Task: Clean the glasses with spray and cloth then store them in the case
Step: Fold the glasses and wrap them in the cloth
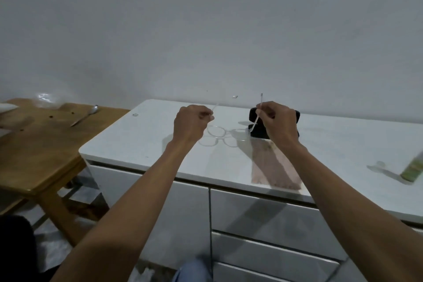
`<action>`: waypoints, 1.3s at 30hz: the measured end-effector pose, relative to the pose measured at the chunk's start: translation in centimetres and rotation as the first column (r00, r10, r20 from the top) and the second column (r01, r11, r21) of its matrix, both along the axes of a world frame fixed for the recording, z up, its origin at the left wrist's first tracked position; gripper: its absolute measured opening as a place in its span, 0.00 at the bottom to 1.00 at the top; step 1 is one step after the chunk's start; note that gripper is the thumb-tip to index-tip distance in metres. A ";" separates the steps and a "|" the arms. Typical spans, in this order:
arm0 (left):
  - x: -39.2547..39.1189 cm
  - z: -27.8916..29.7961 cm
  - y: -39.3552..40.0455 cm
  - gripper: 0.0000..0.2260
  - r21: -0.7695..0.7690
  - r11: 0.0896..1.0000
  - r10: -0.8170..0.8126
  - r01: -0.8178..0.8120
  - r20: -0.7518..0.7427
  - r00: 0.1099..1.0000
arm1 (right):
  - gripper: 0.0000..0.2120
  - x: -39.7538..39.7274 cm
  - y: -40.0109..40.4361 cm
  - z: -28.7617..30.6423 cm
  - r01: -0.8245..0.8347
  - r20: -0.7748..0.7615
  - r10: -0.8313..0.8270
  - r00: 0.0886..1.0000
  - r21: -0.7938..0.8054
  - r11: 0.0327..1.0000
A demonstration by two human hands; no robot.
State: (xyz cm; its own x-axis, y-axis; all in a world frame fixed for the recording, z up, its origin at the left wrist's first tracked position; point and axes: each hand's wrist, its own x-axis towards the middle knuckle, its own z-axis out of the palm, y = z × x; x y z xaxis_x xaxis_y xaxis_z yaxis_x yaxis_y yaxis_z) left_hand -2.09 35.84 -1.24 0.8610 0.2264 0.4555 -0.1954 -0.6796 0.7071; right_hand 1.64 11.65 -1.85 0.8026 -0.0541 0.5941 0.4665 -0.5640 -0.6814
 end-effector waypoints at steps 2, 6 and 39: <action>0.4 0.2 -2.1 0.05 0.030 0.998 -0.048 0.049 -0.051 0.998 | 0.07 -0.6 -2.3 -0.3 0.059 -0.014 -0.058 0.998 0.017 0.998; 0.7 -0.2 -5.9 0.03 0.026 0.993 -0.112 0.115 -0.086 0.990 | 0.06 -2.2 -6.3 -0.8 0.122 -0.022 -0.122 0.992 0.023 0.992; -0.7 -3.6 -9.8 0.04 -0.024 0.965 -0.264 0.263 -0.102 0.959 | 0.05 -6.3 -12.0 -2.4 0.107 -0.103 -0.111 0.989 -0.041 0.993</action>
State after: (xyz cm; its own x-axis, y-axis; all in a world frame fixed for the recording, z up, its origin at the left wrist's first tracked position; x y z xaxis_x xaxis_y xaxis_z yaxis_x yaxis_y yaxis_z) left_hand -2.78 26.04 -4.82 0.9328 -0.0103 0.3602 -0.2921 -0.6068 0.7392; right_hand -4.65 -0.37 -4.28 0.8509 -0.1254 0.5102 0.3280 -0.6319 -0.7022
